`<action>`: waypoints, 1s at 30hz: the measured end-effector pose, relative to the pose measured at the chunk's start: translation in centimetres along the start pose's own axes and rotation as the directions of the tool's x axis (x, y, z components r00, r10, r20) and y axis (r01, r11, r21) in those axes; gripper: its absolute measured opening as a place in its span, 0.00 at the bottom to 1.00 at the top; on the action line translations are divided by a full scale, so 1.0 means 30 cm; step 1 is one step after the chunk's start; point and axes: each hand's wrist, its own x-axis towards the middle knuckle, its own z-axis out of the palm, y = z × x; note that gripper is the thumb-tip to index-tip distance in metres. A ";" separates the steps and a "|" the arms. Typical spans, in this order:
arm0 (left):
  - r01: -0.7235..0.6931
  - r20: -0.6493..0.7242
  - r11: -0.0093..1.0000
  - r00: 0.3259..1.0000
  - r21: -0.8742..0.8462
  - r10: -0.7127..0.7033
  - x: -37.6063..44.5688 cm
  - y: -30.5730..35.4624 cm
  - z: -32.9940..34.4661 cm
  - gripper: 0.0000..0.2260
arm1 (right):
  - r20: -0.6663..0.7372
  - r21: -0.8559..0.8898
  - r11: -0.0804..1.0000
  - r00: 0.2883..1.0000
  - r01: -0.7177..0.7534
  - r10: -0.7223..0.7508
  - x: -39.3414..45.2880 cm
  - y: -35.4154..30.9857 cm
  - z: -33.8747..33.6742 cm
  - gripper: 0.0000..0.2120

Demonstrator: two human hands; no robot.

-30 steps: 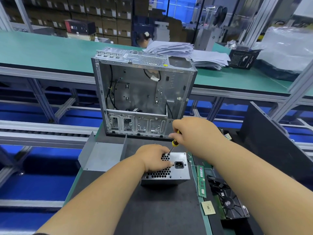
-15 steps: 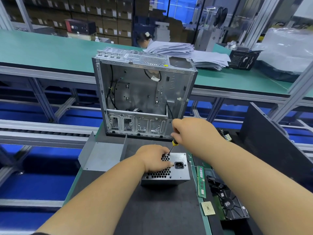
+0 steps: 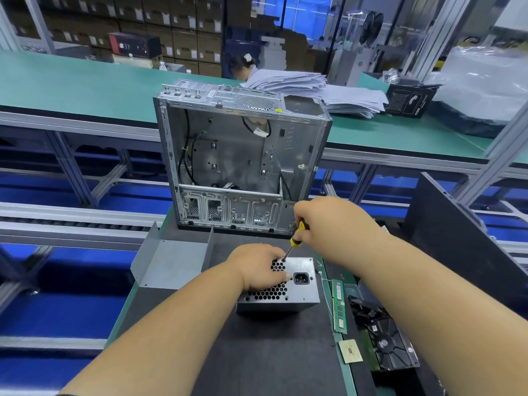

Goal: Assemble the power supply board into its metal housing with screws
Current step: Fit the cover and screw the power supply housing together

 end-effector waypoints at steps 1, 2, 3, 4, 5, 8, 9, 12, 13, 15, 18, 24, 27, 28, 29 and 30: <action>0.001 -0.002 1.000 1.000 0.001 -0.001 -0.001 0.000 0.001 0.18 | 0.000 -0.021 1.000 1.000 -0.010 0.010 0.005 -0.005 0.002 0.11; 0.002 -0.002 1.000 1.000 0.000 -0.002 0.000 0.000 0.001 0.18 | -0.005 -0.045 0.999 1.000 -0.022 0.022 0.010 -0.012 0.006 0.13; 0.003 -0.001 1.000 1.000 -0.002 -0.003 0.000 0.000 0.002 0.18 | -0.016 -0.069 0.997 0.999 -0.036 0.035 0.015 -0.019 0.011 0.14; 0.004 0.002 1.000 1.000 -0.004 -0.004 0.000 0.000 0.004 0.19 | -0.030 -0.088 0.995 0.998 -0.053 0.050 0.019 -0.025 0.018 0.15; 0.005 0.005 1.000 1.000 -0.004 -0.005 0.000 0.000 0.006 0.20 | -0.045 -0.102 0.992 0.996 -0.076 0.072 0.025 -0.032 0.026 0.16; 0.010 0.002 1.000 1.000 -0.005 -0.010 -0.002 -0.002 0.007 0.22 | -0.094 -0.122 0.983 0.988 -0.134 0.123 0.035 -0.043 0.045 0.15; 0.011 0.001 1.000 1.000 -0.007 -0.011 -0.002 -0.003 0.006 0.23 | -0.108 -0.107 0.986 0.987 -0.129 0.118 0.035 -0.043 0.046 0.14; 0.007 0.002 1.000 1.000 -0.001 -0.007 -0.003 0.000 0.002 0.24 | -0.067 0.037 0.999 0.997 -0.028 0.030 0.030 -0.029 0.038 0.13; 0.006 0.001 1.000 1.000 0.003 -0.006 -0.003 0.000 0.001 0.24 | -0.036 0.097 0.995 0.999 0.006 -0.003 0.028 -0.025 0.034 0.12; 0.007 -0.006 1.000 1.000 0.010 -0.007 -0.001 0.000 -0.001 0.24 | -0.012 0.143 0.989 0.999 0.033 -0.032 0.027 -0.016 0.033 0.08; 0.010 -0.006 1.000 1.000 0.012 -0.010 0.002 0.001 0.001 0.23 | -0.075 0.127 0.992 0.997 -0.017 0.027 0.025 -0.008 0.052 0.10; 0.019 0.019 1.000 1.000 0.010 -0.020 0.008 0.003 -0.007 0.22 | -0.118 0.118 0.985 0.984 -0.122 0.136 0.032 -0.011 0.082 0.11; 0.029 0.018 0.999 0.999 -0.013 -0.029 0.013 -0.001 -0.005 0.20 | -0.131 0.160 0.978 0.979 -0.133 0.155 0.038 -0.016 0.093 0.11; 0.033 0.019 0.999 0.999 -0.025 -0.033 0.017 -0.005 -0.006 0.20 | -0.129 0.180 0.975 0.980 -0.128 0.153 0.039 -0.014 0.093 0.11; 0.039 0.023 0.999 0.999 -0.038 -0.038 0.022 -0.008 -0.009 0.21 | -0.126 0.204 0.971 0.980 -0.125 0.153 0.040 -0.008 0.091 0.10; 0.045 0.028 0.998 0.999 -0.053 -0.044 0.028 -0.012 -0.014 0.21 | -0.126 0.234 0.964 0.979 -0.128 0.160 0.039 0.002 0.089 0.10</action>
